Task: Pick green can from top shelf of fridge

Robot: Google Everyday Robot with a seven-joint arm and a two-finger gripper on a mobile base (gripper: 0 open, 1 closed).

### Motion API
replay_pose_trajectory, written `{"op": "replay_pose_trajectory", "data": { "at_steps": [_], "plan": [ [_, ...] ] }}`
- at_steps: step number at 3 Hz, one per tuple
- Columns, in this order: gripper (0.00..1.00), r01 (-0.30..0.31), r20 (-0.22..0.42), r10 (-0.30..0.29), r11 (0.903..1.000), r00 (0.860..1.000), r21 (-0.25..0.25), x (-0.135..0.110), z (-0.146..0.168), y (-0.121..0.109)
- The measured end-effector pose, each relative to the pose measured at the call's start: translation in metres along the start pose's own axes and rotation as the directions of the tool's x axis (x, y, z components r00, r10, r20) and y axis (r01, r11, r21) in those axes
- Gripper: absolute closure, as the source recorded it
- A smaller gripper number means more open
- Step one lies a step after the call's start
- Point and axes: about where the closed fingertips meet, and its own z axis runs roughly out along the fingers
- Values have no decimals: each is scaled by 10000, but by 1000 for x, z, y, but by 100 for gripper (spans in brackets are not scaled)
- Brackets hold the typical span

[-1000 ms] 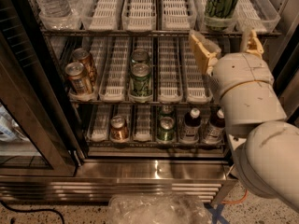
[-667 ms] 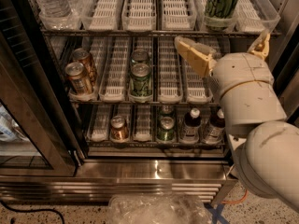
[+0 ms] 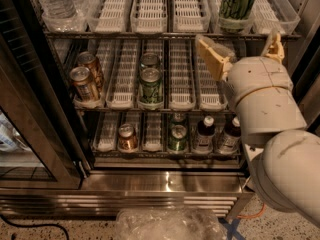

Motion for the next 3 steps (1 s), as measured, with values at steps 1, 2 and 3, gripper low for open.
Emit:
{"op": "replay_pose_trajectory", "data": {
  "at_steps": [1,2,3],
  "plan": [
    [33,0,0,0,10000,10000,0,0,0,0],
    [28,-1,1,1,10000,10000,1,0,0,0],
    [30,-4,5,4,10000,10000,6,0,1,0]
  ]
}}
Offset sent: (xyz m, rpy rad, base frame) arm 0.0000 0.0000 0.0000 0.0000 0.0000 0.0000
